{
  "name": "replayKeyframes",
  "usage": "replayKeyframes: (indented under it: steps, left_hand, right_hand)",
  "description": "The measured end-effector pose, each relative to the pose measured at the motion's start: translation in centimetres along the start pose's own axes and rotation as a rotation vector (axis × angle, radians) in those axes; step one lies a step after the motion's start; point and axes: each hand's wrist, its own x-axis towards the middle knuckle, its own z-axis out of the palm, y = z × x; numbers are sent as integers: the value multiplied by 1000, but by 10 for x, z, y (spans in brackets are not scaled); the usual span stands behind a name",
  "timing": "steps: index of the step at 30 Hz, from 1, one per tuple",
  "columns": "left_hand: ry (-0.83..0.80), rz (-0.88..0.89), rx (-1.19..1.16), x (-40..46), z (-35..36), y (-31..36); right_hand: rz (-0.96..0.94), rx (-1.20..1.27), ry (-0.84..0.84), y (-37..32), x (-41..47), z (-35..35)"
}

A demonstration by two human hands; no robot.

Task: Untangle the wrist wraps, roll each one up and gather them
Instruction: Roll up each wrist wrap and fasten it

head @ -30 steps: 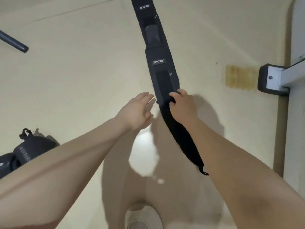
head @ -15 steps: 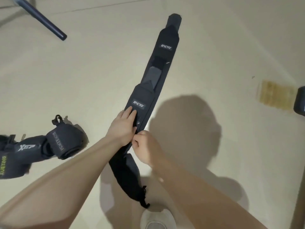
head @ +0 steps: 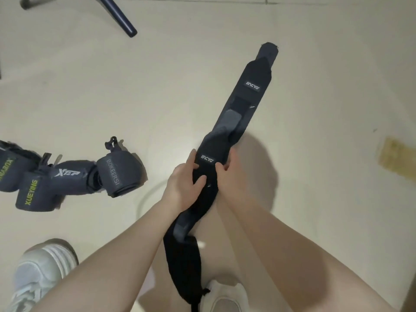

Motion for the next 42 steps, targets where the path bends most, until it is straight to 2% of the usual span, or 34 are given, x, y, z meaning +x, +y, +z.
replayKeyframes:
  steps: [3, 5, 7, 8, 10, 12, 13, 16, 17, 19, 21, 22, 25, 28, 30, 33, 35, 37, 42]
  left_hand:
    - [-89, -51, -408, 8, -13, 26]
    - [-127, -6, -723, 13, -19, 37]
    - [-168, -60, -1042, 18, -24, 44]
    - [-183, -118, -1151, 22, -25, 44]
    - [-214, -199, -1194, 28, -25, 38]
    - [-180, -253, -1076, 32, -25, 26]
    - [-130, -290, -958, 33, -26, 21]
    - [89, -305, -295, 44, -31, 0]
    - [146, -239, -64, 48, -33, -6]
    - [226, 0, 305, 57, -38, -12]
    - [145, 250, 538, 70, -44, -14]
    - [61, 312, 621, 77, -48, -13]
    - [-106, 272, 795, 102, -63, -9]
    - [-207, 246, 887, 119, -73, -8]
    - [-242, 247, 879, 125, -75, -10]
    - [-262, 256, 884, 130, -79, -12]
    - [-276, 251, 887, 135, -83, -10]
    - [-283, 254, 898, 136, -86, -9]
    - [-294, 234, 904, 137, -84, -11]
  right_hand:
    - [-184, 4, -138, -19, -2, 1]
    - [-214, 24, -252, -30, 2, -5]
    - [-206, 30, -313, -40, 10, -13]
    - [-199, -47, -319, -45, 15, -15]
    - [-244, -367, -328, -52, 26, -16]
    - [-353, -659, -356, -56, 31, -11]
    - [-394, -719, -368, -55, 31, -7]
    - [-379, -640, -278, -45, 34, -3]
    - [-355, -575, -199, -41, 35, -4]
    - [-360, -550, -83, -36, 40, -6]
    - [-379, -632, -71, -35, 51, -6]
    - [-391, -666, -73, -36, 60, -6]
    - [-449, -667, -43, -52, 90, 0]
    - [-311, -757, 8, -81, 114, 12]
    - [-213, -660, 74, -99, 129, 19]
    - [-90, -316, 133, -115, 138, 24]
    - [37, 25, 81, -127, 138, 22]
    - [108, 262, 32, -142, 140, 15]
    - [19, 834, -113, -181, 154, 3]
